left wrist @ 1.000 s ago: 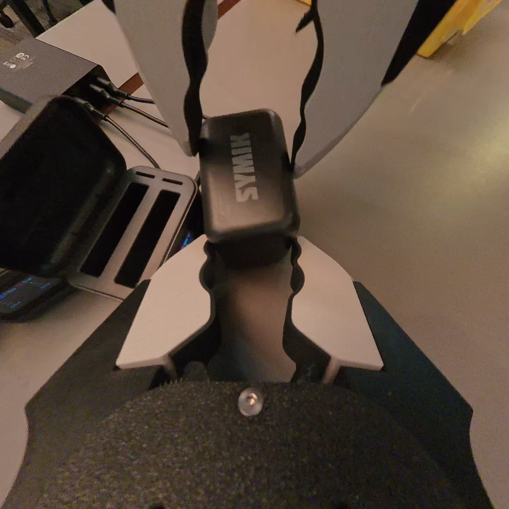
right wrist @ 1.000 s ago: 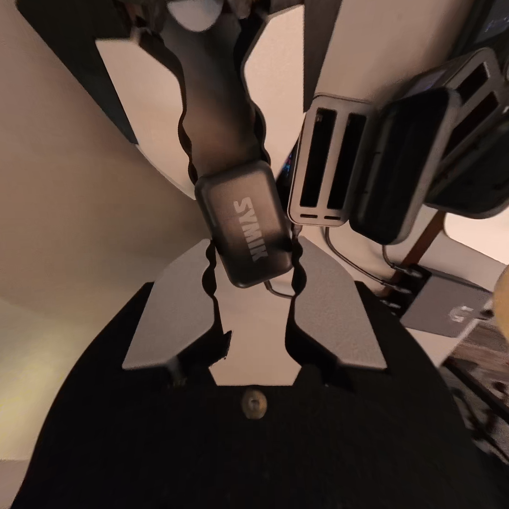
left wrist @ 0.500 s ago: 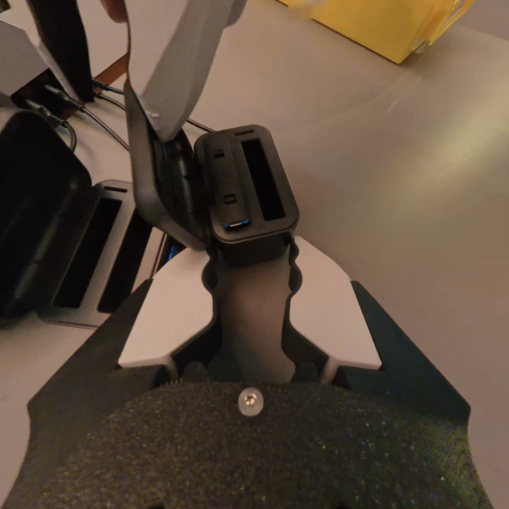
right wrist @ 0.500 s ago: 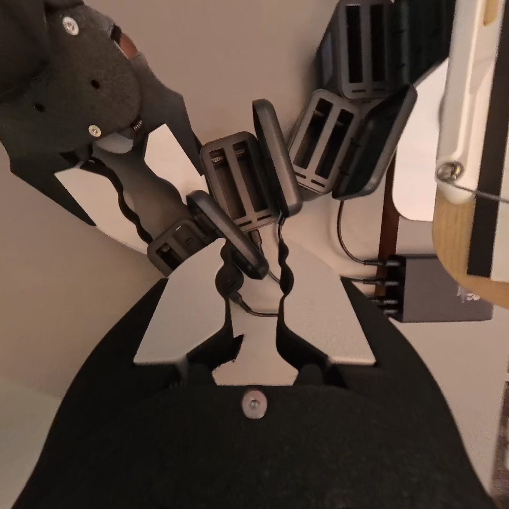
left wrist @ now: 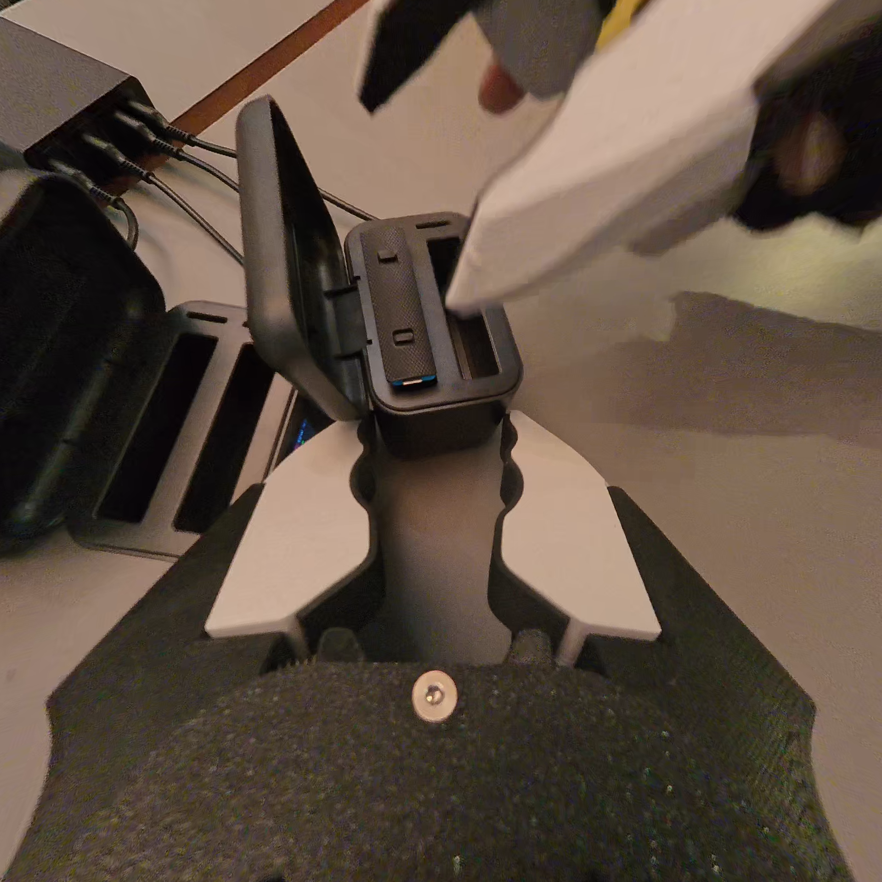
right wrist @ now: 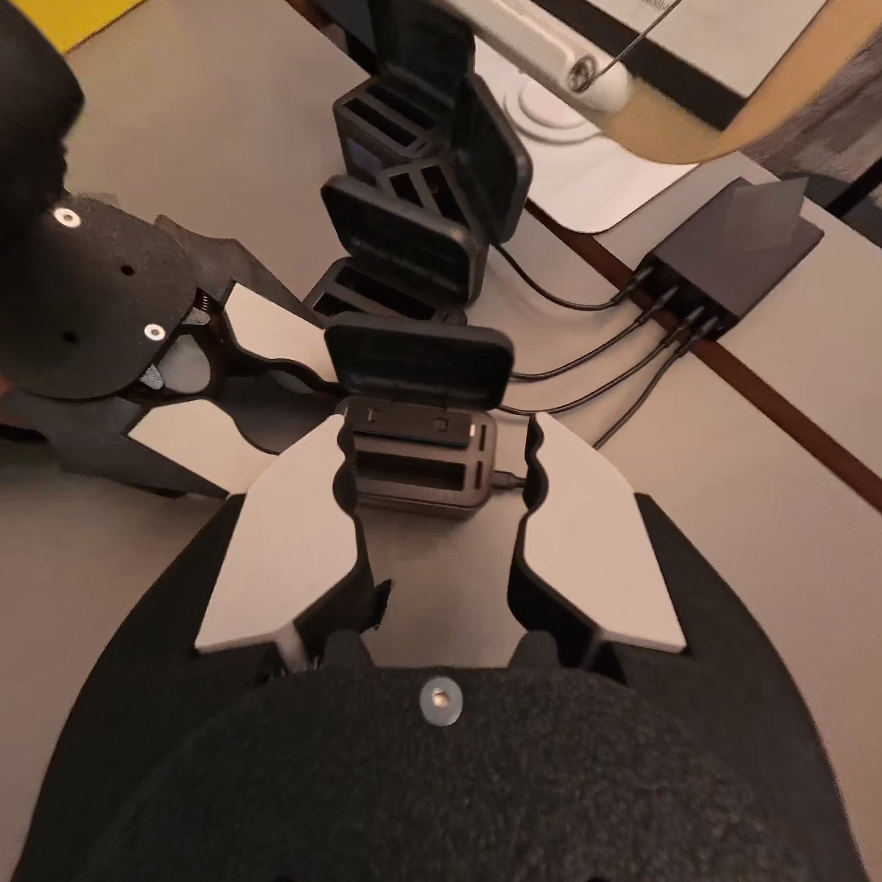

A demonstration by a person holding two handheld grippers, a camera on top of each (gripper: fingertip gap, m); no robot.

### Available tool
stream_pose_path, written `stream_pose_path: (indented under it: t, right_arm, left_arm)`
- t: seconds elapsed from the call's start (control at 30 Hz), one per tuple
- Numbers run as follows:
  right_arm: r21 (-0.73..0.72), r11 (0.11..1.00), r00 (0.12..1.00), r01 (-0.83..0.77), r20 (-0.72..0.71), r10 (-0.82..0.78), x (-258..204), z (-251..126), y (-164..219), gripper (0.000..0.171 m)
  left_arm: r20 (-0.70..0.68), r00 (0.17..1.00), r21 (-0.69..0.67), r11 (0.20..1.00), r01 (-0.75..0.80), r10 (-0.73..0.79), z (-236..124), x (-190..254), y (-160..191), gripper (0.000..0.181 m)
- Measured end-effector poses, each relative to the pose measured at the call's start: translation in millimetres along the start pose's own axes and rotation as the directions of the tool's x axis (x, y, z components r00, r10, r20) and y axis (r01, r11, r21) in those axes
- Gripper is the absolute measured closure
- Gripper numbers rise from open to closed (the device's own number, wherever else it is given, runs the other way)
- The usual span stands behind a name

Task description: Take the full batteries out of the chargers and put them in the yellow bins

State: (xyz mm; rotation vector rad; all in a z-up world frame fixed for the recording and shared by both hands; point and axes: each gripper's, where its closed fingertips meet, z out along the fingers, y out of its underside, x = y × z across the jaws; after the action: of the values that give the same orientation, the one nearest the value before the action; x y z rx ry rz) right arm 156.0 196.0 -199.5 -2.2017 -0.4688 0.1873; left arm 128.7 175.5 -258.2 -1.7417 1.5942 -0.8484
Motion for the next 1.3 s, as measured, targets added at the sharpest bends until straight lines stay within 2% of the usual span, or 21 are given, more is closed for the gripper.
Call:
stream_pose_path:
  t: [0.17, 0.67, 0.87, 1.3]
  right_arm:
    - [0.026, 0.999, 0.995, -0.041, -0.089, 0.043, -5, 15, 6, 0.101]
    - [0.100, 0.986, 0.978, -0.133, -0.149, 0.147, -8, 20, 9, 0.112]
    - [0.135, 0.970, 0.968, -0.201, -0.125, 0.217, -7, 17, 8, 0.113]
    - [0.161, 0.969, 0.970, -0.189, -0.126, 0.210, -6, 17, 6, 0.113]
  left_arm:
    - [0.006, 1.000, 0.004, 1.000, -0.001, 0.001, 0, -1, 0, 0.131]
    - [0.012, 1.000, 0.003, 1.000, -0.002, 0.002, 0, -1, 1, 0.133]
    - [0.018, 1.000, 0.026, 1.000, -0.005, 0.005, -2, -3, 0, 0.133]
    - [0.016, 1.000, 0.028, 1.000, -0.009, 0.009, -3, -3, 1, 0.134]
